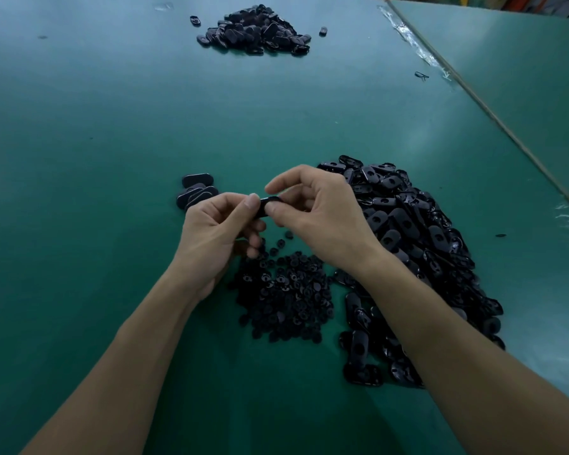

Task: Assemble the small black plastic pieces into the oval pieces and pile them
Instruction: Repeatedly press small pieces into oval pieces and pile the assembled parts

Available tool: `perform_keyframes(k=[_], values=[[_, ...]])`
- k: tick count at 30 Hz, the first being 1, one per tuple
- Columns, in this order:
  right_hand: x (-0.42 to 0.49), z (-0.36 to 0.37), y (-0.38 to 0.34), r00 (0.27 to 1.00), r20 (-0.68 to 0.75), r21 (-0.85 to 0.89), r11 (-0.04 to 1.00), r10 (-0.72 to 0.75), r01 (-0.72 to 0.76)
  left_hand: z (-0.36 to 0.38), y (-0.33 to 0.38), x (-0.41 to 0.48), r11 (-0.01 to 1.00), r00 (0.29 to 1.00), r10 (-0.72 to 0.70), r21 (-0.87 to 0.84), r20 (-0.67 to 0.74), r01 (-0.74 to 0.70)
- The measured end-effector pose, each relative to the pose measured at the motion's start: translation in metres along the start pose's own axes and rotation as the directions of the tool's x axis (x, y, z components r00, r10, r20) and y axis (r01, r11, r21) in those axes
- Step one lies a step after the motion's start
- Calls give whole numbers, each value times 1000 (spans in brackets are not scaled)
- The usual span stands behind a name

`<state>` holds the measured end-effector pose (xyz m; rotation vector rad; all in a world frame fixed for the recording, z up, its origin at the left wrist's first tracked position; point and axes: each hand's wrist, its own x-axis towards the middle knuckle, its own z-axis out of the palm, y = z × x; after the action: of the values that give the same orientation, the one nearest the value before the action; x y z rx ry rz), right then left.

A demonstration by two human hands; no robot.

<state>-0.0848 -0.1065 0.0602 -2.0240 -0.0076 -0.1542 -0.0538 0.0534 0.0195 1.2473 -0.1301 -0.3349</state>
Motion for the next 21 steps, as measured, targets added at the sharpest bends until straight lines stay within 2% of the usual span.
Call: perform_keyframes(k=[8,12,16,18,21], values=[[0,-3,4,997,11,-39,996,78,-77,0,-8,1,991,995,99,89,-22,-97],[-3,-6,8,979,98,-331,933,181,-139,0,-9,1,987,986,141,94,-91,-133],[-8,-5,11,935,240,-623,780,259,-56,-3,-10,5,981,966,185,98,-178,-169],[-10,-2,12,937,251,-679,734,243,-9,-4,-10,6,982,964,180,89,-194,-166],[-11,0,10,947,239,-662,750,216,-4,-3,-11,6,984,966,172,87,-190,-158]])
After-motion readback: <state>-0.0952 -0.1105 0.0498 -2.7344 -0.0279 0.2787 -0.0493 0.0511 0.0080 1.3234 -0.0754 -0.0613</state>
